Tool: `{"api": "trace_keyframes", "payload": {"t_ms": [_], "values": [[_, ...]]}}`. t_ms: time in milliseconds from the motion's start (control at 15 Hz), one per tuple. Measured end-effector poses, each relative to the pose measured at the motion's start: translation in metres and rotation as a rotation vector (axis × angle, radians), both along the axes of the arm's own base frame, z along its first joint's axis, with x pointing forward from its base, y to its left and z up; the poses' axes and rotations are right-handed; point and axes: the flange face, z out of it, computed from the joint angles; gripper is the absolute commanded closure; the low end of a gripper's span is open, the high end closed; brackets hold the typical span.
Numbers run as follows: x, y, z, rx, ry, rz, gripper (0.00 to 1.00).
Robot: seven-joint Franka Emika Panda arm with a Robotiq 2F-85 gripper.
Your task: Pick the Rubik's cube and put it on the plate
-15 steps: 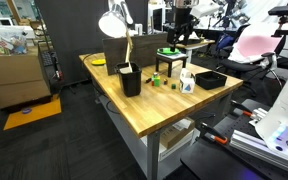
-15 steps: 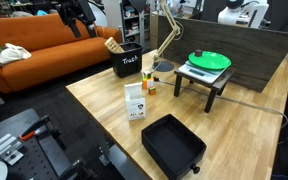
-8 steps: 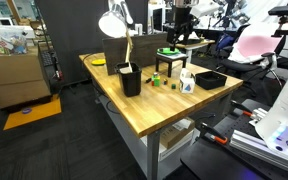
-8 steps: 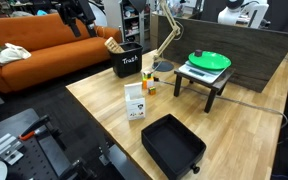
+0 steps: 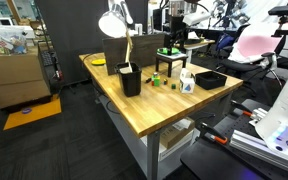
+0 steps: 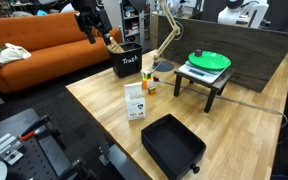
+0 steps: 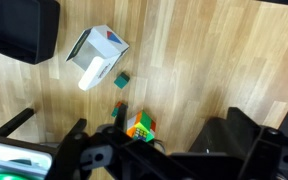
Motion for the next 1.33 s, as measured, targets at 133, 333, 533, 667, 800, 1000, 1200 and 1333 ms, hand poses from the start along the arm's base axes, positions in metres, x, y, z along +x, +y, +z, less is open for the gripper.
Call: {"api": "trace_keyframes", "payload": {"t_ms": [133, 333, 533, 667, 800, 1000, 1200, 1333], "values": [[0.017, 0.001, -0.010, 0.021, 0.018, 0.001, 0.00], [0.033, 0.007, -0.018, 0.028, 0.029, 0.009, 0.00], [0.034, 0.008, -0.017, 0.028, 0.027, 0.009, 0.00], [0.034, 0.008, -0.017, 0.028, 0.027, 0.009, 0.00], [0.034, 0.008, -0.017, 0.028, 0.027, 0.009, 0.00], [0.036, 0.006, -0.017, 0.023, 0.017, 0.000, 0.00], [0.050, -0.002, -0.018, 0.025, -0.008, -0.016, 0.00], [0.064, -0.010, -0.025, 0.033, -0.012, -0.035, 0.00]]}}
